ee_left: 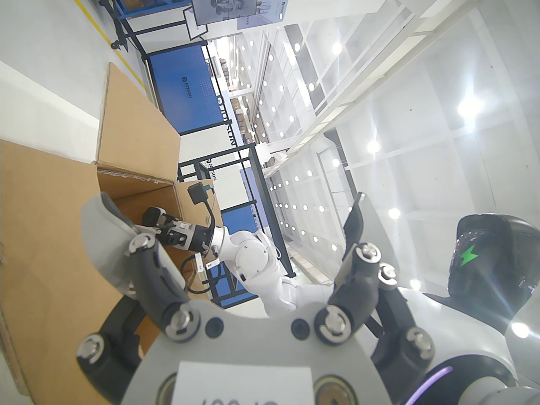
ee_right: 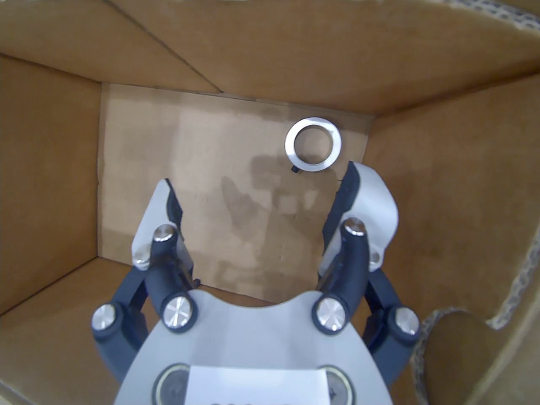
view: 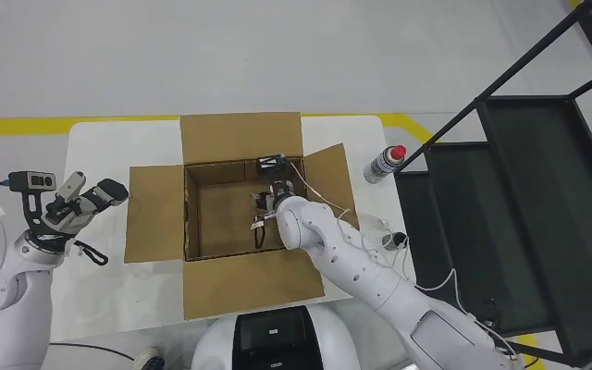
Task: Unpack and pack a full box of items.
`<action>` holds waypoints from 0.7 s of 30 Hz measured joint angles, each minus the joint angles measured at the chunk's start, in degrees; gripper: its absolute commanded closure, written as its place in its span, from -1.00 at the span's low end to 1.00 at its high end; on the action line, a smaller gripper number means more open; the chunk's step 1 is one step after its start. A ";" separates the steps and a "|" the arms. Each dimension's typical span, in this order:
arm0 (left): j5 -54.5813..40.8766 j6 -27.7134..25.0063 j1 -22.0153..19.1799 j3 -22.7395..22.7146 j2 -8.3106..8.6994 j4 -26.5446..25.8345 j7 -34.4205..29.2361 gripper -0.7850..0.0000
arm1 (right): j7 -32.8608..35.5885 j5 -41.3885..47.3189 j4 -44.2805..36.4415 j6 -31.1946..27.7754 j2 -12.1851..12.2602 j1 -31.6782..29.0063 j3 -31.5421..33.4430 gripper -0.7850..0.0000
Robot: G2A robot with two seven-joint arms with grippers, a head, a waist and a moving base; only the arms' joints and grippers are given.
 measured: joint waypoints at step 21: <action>0.00 0.00 0.00 0.00 0.00 0.00 0.00 -1.00 | -4.98 2.54 15.59 6.77 -4.96 6.27 -1.82 0.10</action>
